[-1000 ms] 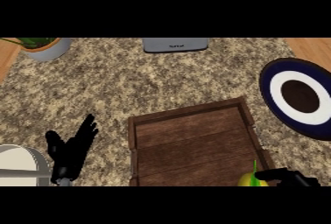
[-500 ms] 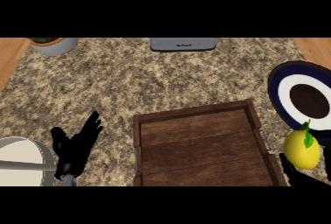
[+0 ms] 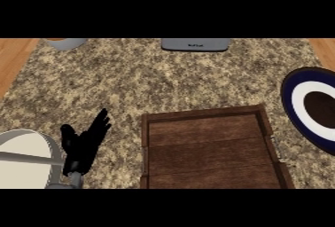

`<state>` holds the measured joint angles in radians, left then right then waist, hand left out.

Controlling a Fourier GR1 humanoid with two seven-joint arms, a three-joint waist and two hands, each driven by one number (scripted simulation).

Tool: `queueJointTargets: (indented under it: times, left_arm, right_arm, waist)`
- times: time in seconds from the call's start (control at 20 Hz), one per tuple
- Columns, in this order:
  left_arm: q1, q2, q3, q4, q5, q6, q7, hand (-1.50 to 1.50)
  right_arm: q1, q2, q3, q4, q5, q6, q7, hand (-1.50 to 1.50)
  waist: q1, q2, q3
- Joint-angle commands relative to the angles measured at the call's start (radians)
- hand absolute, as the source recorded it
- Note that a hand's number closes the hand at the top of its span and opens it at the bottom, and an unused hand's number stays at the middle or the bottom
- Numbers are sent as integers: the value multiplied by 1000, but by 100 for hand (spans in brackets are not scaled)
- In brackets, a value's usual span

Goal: Pick the lemon from the tray and place it in the plate

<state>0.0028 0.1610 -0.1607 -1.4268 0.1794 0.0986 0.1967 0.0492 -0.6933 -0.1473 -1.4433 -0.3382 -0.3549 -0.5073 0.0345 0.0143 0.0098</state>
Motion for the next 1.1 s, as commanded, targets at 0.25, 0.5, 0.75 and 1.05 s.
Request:
queueJointTargets:
  times: [0.25, 0.5, 0.75, 1.05]
  left_arm:
    - [-29, -15, -40, -1, -33, -3, 11, 0]
    - [-79, -47, -49, 9, -30, 9, 42, 0]
    - [-80, -31, -25, 47, -32, -3, 6, 0]
    - [-55, -2, -2, 41, -10, -30, 7, 0]
  right_arm:
    - [-280, -108, -33, 608, 20, 227, -84, 150]
    - [-372, -114, 108, 777, 185, 296, -128, -150]
    - [-501, -90, 84, 924, 161, 457, -244, -150]
    - [-596, -39, -28, 1047, 51, 583, -343, -150]
  waist:
    - [60, 16, -3]
    - [68, 18, -2]
    - [55, 19, 0]
    - [48, 16, 1]
